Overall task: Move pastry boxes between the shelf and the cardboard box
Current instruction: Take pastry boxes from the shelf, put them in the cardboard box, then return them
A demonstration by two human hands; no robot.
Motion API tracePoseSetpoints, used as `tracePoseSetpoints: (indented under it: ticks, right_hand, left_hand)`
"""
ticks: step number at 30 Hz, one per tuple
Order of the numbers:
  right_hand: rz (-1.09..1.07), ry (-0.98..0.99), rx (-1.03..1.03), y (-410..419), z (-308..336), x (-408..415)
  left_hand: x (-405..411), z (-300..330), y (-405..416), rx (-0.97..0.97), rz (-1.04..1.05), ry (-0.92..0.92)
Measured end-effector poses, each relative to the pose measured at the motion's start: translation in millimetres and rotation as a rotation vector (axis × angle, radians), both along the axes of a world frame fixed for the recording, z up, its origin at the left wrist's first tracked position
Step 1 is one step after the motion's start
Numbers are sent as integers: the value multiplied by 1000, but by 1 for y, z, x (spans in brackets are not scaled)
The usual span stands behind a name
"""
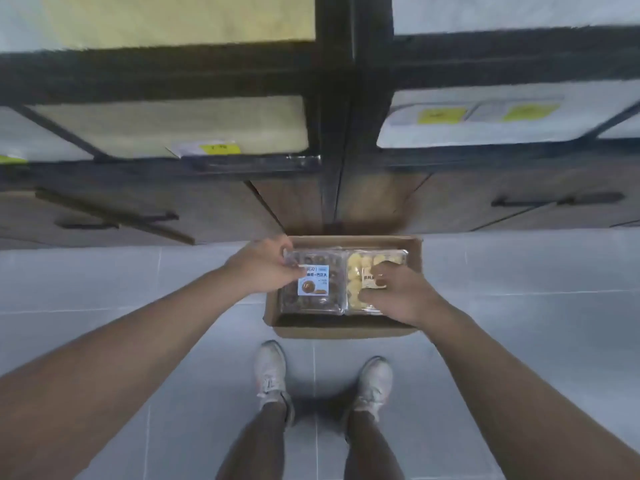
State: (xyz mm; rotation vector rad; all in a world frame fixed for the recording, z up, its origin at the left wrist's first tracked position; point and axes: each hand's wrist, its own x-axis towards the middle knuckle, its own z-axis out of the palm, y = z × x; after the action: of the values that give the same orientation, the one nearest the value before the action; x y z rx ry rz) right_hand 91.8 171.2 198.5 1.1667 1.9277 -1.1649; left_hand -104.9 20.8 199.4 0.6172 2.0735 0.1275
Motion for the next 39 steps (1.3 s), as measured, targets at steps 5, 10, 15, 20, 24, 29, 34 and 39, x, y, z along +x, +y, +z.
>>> tracePoseSetpoints:
  ticks: [5, 10, 15, 20, 24, 29, 34, 39]
  right_hand:
    - [-275, -64, -70, -1, -160, 19]
    - [-388, -120, -65, 9, -282, 49]
    - [-378, -143, 15, 13, -351, 68]
    - [-471, -182, 225, 31, -387, 70]
    - [-667, -235, 135, 45, -402, 70]
    - [-681, -265, 132, 49, -389, 61]
    - [-656, -295, 201, 41, -356, 64]
    - [-503, -196, 322, 23, -326, 56]
  left_hand:
    - [20, -161, 14, -64, 68, -1]
    - [37, -296, 5, -137, 125, 20]
    - [51, -371, -7, -233, 188, 104]
    - [48, -401, -8, -256, 468, 111]
    - [39, -416, -5, -252, 641, 9]
    - [24, -414, -15, -249, 665, -110]
    - [22, -373, -22, -129, 634, -54]
    - [35, -335, -1, 14, 586, -54]
